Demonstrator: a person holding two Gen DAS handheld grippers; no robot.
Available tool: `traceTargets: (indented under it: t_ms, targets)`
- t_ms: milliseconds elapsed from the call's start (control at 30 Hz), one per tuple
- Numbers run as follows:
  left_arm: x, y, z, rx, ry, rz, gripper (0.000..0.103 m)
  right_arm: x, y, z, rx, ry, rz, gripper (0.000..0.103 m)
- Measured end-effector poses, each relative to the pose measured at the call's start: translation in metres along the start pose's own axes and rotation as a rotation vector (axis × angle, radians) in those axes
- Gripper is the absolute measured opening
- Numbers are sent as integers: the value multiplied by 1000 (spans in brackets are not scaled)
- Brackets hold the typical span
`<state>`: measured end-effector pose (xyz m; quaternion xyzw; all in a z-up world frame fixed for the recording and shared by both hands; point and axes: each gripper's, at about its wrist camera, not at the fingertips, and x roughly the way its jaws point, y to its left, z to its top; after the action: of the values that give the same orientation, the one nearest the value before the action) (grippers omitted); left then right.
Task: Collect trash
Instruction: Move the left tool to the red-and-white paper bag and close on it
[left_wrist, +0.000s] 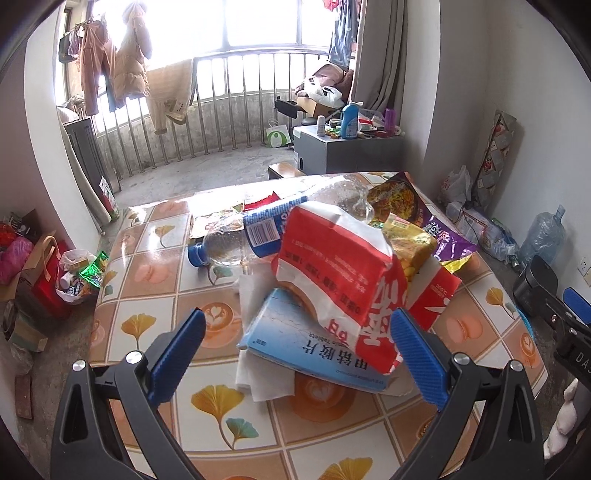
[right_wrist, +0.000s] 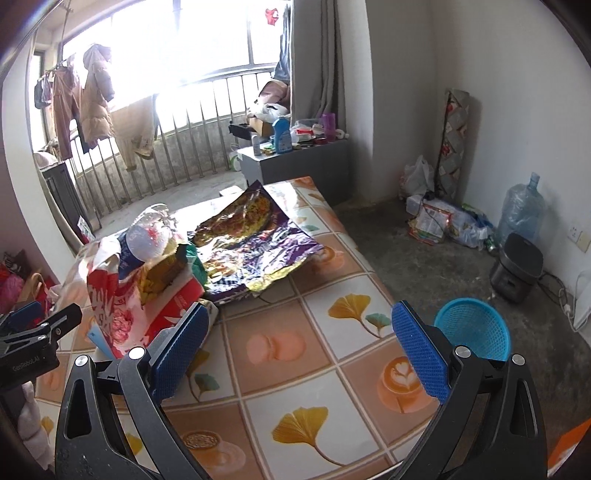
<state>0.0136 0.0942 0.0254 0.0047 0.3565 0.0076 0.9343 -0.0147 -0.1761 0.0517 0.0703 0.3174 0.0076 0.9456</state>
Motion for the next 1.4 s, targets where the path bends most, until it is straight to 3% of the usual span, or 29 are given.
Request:
traceTargets:
  t_ms: [233,500,767,933,1167,1400]
  targets:
    - [0,23,5,2,-27,-61,97,13,22,13,26,23,117,95]
    - [1,23,3,40,-68,-199,97,27,22,18,106,68,193,95]
    - [6,22,1,59,-97,-253,97,37,14,10,188,134,233,94]
    - [8,21,-1,77,-104,-296,92,41,3,5,257,178,273,88]
    - [10,9,-3,139,-115,-335,76,53,-2,-4,377,268,390,76]
    - [11,-8,-3,177,-106,-360,76,53,-5,-4,423,280,425,64]
